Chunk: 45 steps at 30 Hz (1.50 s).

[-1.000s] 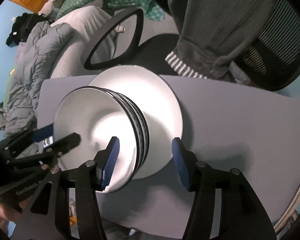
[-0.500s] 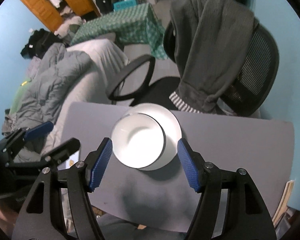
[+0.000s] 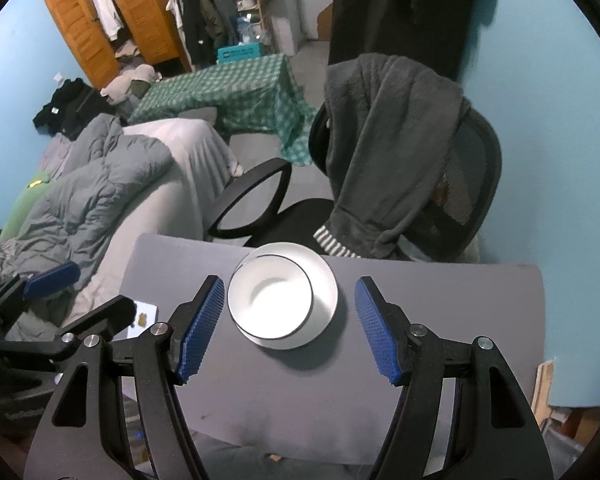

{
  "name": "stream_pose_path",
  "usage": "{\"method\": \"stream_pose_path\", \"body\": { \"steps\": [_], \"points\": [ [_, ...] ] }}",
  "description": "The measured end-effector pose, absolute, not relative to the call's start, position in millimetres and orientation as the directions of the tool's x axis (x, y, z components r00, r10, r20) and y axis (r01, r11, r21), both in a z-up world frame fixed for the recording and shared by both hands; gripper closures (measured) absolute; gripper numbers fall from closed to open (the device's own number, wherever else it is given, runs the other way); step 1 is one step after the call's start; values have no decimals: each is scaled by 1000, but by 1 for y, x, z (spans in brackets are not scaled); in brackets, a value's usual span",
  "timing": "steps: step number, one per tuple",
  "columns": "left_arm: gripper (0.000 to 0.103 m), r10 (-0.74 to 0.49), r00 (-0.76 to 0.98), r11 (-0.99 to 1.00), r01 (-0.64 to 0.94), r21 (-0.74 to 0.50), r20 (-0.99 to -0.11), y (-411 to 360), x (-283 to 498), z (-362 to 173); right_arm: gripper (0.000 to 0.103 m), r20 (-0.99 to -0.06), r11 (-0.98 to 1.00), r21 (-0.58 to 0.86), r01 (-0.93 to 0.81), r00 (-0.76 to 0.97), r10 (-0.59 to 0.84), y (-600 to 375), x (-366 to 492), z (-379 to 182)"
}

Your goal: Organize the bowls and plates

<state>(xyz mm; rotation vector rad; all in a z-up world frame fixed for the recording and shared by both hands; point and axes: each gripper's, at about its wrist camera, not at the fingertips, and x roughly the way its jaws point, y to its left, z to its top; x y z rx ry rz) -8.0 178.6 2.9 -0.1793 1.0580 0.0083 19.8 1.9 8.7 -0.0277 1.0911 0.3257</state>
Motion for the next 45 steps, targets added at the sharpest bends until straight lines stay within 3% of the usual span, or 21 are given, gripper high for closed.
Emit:
{"method": "stream_pose_path", "body": {
  "steps": [45],
  "points": [
    [15,-128,487,981,-68,-184,-864,173,-21,13,36,-864,959,118,-256,450,227,4,4,23]
  ]
}}
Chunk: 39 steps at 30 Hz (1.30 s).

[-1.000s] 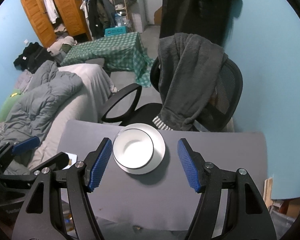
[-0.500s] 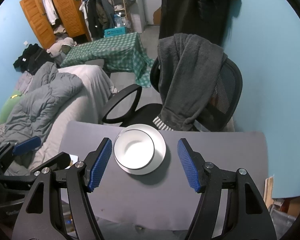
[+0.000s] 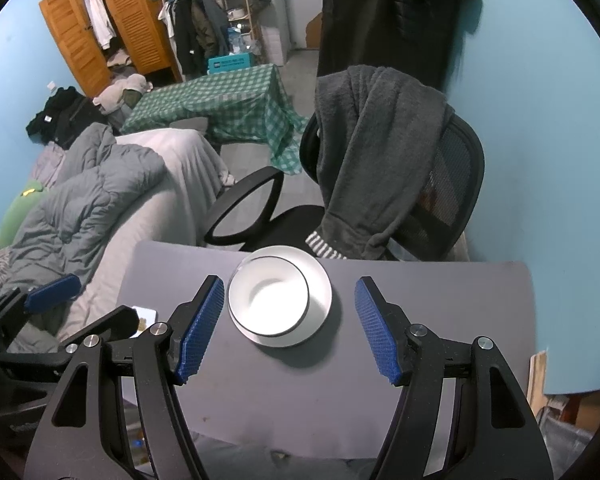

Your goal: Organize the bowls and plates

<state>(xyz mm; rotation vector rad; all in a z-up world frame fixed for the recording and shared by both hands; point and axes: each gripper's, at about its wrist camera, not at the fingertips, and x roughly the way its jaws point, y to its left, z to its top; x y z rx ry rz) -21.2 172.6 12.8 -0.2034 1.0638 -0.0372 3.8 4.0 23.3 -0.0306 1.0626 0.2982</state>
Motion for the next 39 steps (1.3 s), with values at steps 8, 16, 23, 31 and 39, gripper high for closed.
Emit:
{"method": "stream_pose_path", "body": {
  "steps": [8,16,23,31,39],
  "points": [
    [15,-127,486,980,-73,-185,-865,173,-24,12,36,-864,959,118,-257,450,226,3,5,23],
    [15,-128,481,980,-74,-186,-867,175,-27,12,36,-866,960,117,-253,447,223,3,1,22],
    [15,-129,482,979,-75,-187,-867,177,-28,12,36,-867,960,116,-254,446,223,3,1,23],
    [15,-126,483,979,-80,-188,-866,179,-28,13,36,-866,960,116,-254,448,223,3,1,22],
    [15,-120,483,979,-90,-186,-867,180,-26,16,36,-866,960,119,-252,447,225,2,2,22]
  ]
}}
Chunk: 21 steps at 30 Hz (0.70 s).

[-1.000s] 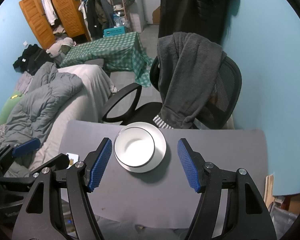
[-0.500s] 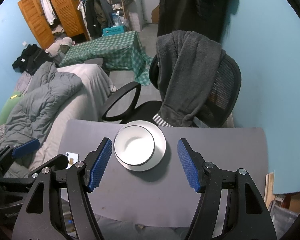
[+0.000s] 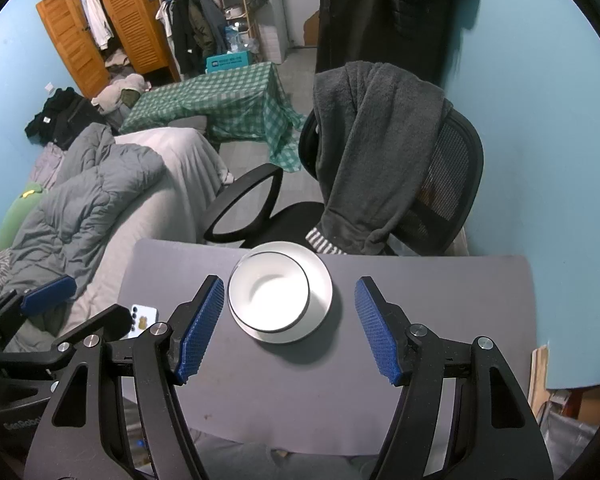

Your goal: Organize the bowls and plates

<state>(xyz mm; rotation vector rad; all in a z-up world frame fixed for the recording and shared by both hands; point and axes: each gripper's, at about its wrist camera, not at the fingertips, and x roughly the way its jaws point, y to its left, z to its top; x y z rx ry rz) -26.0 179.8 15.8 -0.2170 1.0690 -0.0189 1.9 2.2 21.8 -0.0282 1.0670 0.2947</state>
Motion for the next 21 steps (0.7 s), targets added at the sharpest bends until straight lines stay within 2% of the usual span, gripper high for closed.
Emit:
{"method": "stream_pose_path", "body": {
  "steps": [14,21],
  "points": [
    [15,-75,499,987,-84,-135,-863,172,-28,21,36,-868,961,118,-249,445,222,1,1,21],
    [15,-86,493,985,-88,-148,-866,170,-30,22,36,-868,961,119,-249,444,222,1,1,21]
  ]
}}
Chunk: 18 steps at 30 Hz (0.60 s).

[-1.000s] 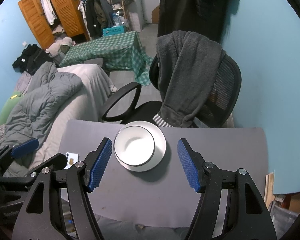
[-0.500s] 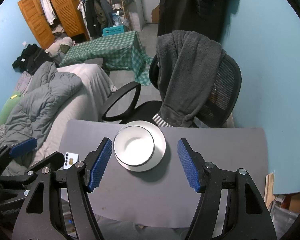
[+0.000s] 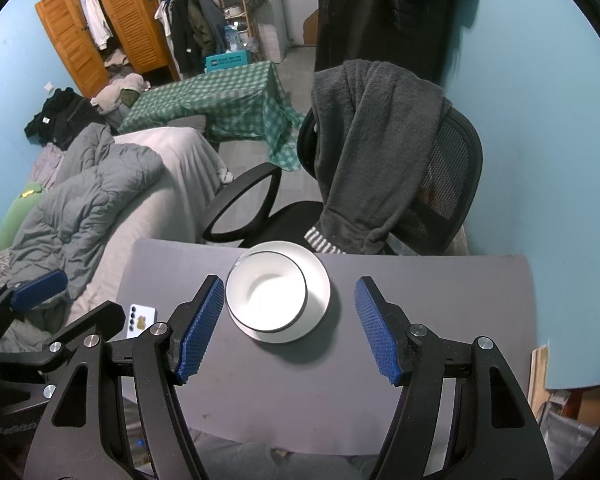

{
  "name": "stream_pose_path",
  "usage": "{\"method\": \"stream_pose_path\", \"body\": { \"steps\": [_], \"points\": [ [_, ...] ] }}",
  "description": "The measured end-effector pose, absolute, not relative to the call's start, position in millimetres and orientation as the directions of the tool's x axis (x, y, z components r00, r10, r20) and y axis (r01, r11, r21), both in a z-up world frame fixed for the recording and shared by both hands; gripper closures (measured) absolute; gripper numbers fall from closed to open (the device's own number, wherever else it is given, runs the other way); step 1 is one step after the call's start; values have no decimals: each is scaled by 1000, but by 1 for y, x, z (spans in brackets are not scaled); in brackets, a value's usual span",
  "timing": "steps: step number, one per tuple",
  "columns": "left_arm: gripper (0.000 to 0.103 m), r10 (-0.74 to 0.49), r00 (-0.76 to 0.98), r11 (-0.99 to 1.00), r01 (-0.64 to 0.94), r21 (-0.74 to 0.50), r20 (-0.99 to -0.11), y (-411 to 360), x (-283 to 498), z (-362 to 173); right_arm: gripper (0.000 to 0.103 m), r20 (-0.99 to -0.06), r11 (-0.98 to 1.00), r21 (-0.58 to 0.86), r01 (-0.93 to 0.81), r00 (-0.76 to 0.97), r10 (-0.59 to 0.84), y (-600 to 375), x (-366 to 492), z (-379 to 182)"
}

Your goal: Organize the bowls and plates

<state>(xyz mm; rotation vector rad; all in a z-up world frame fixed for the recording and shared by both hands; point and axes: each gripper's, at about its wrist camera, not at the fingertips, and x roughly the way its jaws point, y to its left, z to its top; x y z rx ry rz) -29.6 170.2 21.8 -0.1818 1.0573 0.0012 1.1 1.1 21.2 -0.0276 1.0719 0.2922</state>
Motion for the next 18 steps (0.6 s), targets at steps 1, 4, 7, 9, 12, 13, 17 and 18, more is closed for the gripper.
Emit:
{"method": "stream_pose_path", "body": {
  "steps": [1,4,7,9,12,13,17,18],
  "points": [
    [15,-86,492,985,-87,-147,-866,170,-30,22,36,-868,961,120,-249,444,224,1,2,21],
    [15,-81,489,985,-93,-145,-868,170,-30,22,36,-868,961,119,-250,444,223,1,1,21],
    [15,-85,483,985,-90,-146,-872,169,-30,21,36,-868,961,120,-249,443,223,1,1,21],
    [15,-90,481,985,-89,-150,-872,169,-31,21,36,-869,961,120,-250,442,223,1,0,21],
    [15,-93,481,984,-88,-154,-872,168,-30,20,36,-869,961,122,-247,441,224,1,1,21],
    [15,-94,482,984,-87,-155,-871,168,-31,21,36,-869,961,121,-247,442,223,1,2,21],
    [15,-95,483,984,-88,-156,-870,168,-30,21,36,-869,961,120,-248,443,223,0,2,21],
    [15,-95,480,984,-87,-155,-872,168,-30,20,36,-868,961,122,-248,443,224,0,1,21]
  ]
}}
